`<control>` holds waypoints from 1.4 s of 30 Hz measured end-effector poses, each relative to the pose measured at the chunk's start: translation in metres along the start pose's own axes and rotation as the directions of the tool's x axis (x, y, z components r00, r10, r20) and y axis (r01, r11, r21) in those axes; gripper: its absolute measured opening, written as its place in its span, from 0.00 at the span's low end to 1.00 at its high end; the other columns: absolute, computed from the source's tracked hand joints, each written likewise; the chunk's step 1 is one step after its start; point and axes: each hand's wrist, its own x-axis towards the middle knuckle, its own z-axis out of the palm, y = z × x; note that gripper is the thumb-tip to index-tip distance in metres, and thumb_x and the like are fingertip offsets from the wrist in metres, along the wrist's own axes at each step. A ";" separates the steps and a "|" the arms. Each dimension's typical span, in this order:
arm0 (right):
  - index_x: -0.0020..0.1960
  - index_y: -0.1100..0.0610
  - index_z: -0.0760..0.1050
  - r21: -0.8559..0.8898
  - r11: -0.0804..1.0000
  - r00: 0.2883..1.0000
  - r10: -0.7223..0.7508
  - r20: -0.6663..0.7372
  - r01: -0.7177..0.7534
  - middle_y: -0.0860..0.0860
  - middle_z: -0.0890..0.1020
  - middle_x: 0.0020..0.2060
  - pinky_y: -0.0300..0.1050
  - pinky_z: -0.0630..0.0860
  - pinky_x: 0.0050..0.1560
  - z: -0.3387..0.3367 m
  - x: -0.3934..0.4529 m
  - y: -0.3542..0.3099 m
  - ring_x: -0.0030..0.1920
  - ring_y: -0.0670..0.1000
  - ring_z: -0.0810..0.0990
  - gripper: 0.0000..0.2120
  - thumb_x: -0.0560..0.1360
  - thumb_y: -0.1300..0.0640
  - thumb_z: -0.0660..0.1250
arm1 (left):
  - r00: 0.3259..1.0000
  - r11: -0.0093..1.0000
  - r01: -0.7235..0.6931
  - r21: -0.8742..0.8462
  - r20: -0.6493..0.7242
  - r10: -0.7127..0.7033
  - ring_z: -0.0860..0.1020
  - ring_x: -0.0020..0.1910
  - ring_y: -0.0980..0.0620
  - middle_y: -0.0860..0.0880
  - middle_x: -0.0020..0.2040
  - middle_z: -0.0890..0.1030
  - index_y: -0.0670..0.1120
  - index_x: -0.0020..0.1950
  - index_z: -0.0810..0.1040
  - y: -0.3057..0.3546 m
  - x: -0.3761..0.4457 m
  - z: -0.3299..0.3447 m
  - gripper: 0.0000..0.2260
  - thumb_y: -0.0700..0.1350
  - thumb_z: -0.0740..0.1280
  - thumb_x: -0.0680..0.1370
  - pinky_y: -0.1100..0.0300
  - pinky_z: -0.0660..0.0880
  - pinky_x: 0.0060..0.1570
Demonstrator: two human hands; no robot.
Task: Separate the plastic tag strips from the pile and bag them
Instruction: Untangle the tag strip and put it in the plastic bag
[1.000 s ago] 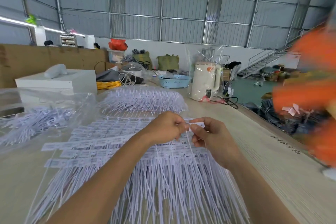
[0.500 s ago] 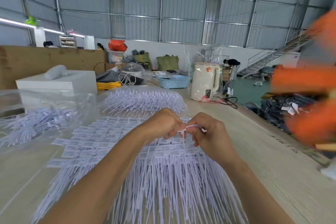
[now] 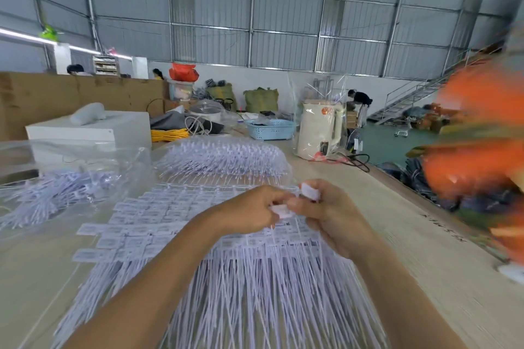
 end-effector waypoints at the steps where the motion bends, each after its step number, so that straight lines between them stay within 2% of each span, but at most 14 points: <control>1: 0.49 0.60 0.73 -0.090 0.996 1.000 0.008 -0.004 -0.009 0.50 0.74 0.31 0.36 0.64 0.25 0.006 -0.001 0.002 0.27 0.45 0.67 0.14 0.67 0.61 0.75 | 1.000 1.000 -0.010 0.017 -0.003 0.010 0.73 0.41 0.53 0.51 0.49 0.73 0.49 0.65 0.67 -0.001 -0.001 0.001 0.19 0.35 0.62 0.77 0.56 0.72 0.42; 5: 0.47 0.60 0.77 -0.203 0.979 0.997 0.021 0.070 -0.006 0.53 0.81 0.32 0.34 0.66 0.26 0.011 0.000 0.012 0.28 0.46 0.71 0.08 0.71 0.57 0.72 | 0.998 0.998 -0.052 0.018 -0.033 0.053 0.79 0.48 0.44 0.49 0.56 0.67 0.55 0.61 0.56 -0.008 -0.007 -0.002 0.26 0.38 0.68 0.75 0.49 0.77 0.49; 8: 0.51 0.64 0.75 -0.207 0.977 0.994 0.065 0.084 -0.046 0.53 0.78 0.33 0.34 0.67 0.27 0.007 0.000 0.014 0.28 0.44 0.72 0.13 0.72 0.57 0.71 | 0.997 0.993 -0.068 -0.093 -0.044 0.064 0.80 0.48 0.46 0.49 0.56 0.67 0.54 0.60 0.57 -0.011 -0.011 -0.005 0.26 0.36 0.70 0.74 0.45 0.77 0.51; 10: 0.47 0.66 0.74 -0.202 0.979 0.996 0.040 0.083 -0.023 0.53 0.72 0.31 0.34 0.64 0.25 0.006 0.001 0.014 0.26 0.44 0.67 0.11 0.72 0.60 0.71 | 0.998 0.996 -0.038 -0.080 -0.050 0.034 0.80 0.49 0.47 0.49 0.55 0.69 0.54 0.61 0.59 -0.012 -0.011 -0.007 0.26 0.38 0.71 0.73 0.47 0.77 0.52; 13: 0.40 0.62 0.71 -0.160 0.986 0.998 -0.049 0.028 0.053 0.52 0.66 0.27 0.34 0.60 0.22 0.007 0.003 0.014 0.22 0.44 0.61 0.08 0.71 0.63 0.71 | 0.998 0.999 0.036 -0.006 -0.052 -0.036 0.81 0.46 0.49 0.47 0.47 0.80 0.48 0.55 0.72 -0.016 -0.010 -0.012 0.12 0.44 0.71 0.74 0.50 0.76 0.54; 15: 0.38 0.60 0.71 -0.173 0.982 0.997 -0.077 0.018 0.079 0.53 0.64 0.27 0.35 0.60 0.22 0.010 0.002 0.013 0.23 0.46 0.60 0.10 0.71 0.62 0.72 | 0.999 0.999 0.041 -0.007 -0.029 -0.041 0.82 0.42 0.52 0.46 0.38 0.83 0.45 0.47 0.78 -0.017 -0.011 -0.012 0.04 0.46 0.69 0.76 0.55 0.76 0.52; 18: 0.37 0.60 0.70 -0.129 0.987 0.996 -0.094 -0.001 0.093 0.54 0.64 0.29 0.35 0.59 0.23 0.012 0.001 0.011 0.24 0.46 0.60 0.11 0.72 0.61 0.71 | 0.996 0.997 0.075 -0.035 -0.046 -0.076 0.81 0.41 0.54 0.50 0.37 0.83 0.46 0.45 0.80 -0.016 -0.013 -0.013 0.08 0.50 0.67 0.77 0.56 0.76 0.50; 21: 0.42 0.67 0.70 -0.207 0.969 0.990 -0.142 -0.001 0.139 0.55 0.69 0.28 0.36 0.62 0.23 0.011 -0.002 0.008 0.24 0.45 0.64 0.13 0.73 0.58 0.71 | 0.991 0.995 0.099 -0.004 -0.091 -0.099 0.75 0.30 0.52 0.53 0.28 0.79 0.47 0.37 0.80 -0.015 -0.014 -0.015 0.13 0.52 0.66 0.77 0.58 0.73 0.38; 25: 0.46 0.69 0.76 -0.208 0.953 0.973 -0.201 0.115 0.221 0.46 0.70 0.21 0.34 0.63 0.23 0.017 -0.007 0.007 0.20 0.44 0.65 0.11 0.74 0.60 0.69 | 0.990 0.997 0.071 -0.028 -0.116 -0.073 0.67 0.28 0.51 0.49 0.27 0.71 0.50 0.32 0.80 -0.011 -0.014 -0.017 0.15 0.51 0.66 0.78 0.62 0.63 0.34; 28: 0.42 0.70 0.75 -0.186 0.939 0.957 -0.278 0.079 0.288 0.46 0.69 0.20 0.34 0.62 0.22 0.020 -0.005 0.007 0.20 0.44 0.64 0.08 0.73 0.64 0.69 | 0.991 0.989 0.076 -0.128 -0.103 -0.090 0.66 0.21 0.60 0.56 0.20 0.70 0.49 0.28 0.78 -0.007 -0.014 -0.019 0.17 0.49 0.66 0.77 0.66 0.63 0.28; 30: 0.39 0.68 0.76 -0.239 0.902 0.933 -0.352 0.071 0.358 0.46 0.70 0.22 0.34 0.63 0.25 0.021 -0.003 0.007 0.22 0.43 0.65 0.06 0.72 0.65 0.70 | 0.991 0.973 0.094 -0.212 -0.071 -0.112 0.64 0.20 0.60 0.56 0.19 0.69 0.49 0.24 0.77 -0.005 -0.014 -0.022 0.20 0.46 0.67 0.77 0.65 0.60 0.26; 35: 0.35 0.60 0.79 -0.496 0.660 0.808 -0.564 0.168 0.564 0.48 0.74 0.31 0.32 0.66 0.35 0.017 -0.001 0.009 0.33 0.42 0.72 0.06 0.68 0.67 0.73 | 0.986 0.933 0.164 -0.321 0.026 -0.164 0.59 0.20 0.56 0.51 0.21 0.66 0.48 0.20 0.74 -0.003 -0.017 -0.023 0.22 0.43 0.68 0.75 0.67 0.55 0.22; 39: 0.33 0.53 0.74 -0.551 0.708 0.857 -0.516 0.023 0.441 0.45 0.72 0.30 0.29 0.65 0.36 0.015 0.007 0.016 0.32 0.39 0.71 0.13 0.69 0.68 0.72 | 0.986 0.935 0.163 -0.316 0.067 -0.149 0.59 0.19 0.57 0.53 0.20 0.66 0.48 0.19 0.72 -0.003 -0.018 -0.026 0.24 0.43 0.67 0.76 0.66 0.56 0.23; 42: 0.37 0.63 0.72 -0.414 0.881 0.908 -0.348 -0.235 0.230 0.48 0.69 0.26 0.34 0.66 0.30 -0.007 0.012 0.017 0.26 0.42 0.67 0.10 0.72 0.63 0.71 | 0.988 0.955 0.137 -0.262 0.107 -0.113 0.61 0.21 0.56 0.53 0.20 0.66 0.48 0.22 0.74 0.000 -0.021 -0.030 0.21 0.45 0.66 0.77 0.65 0.57 0.24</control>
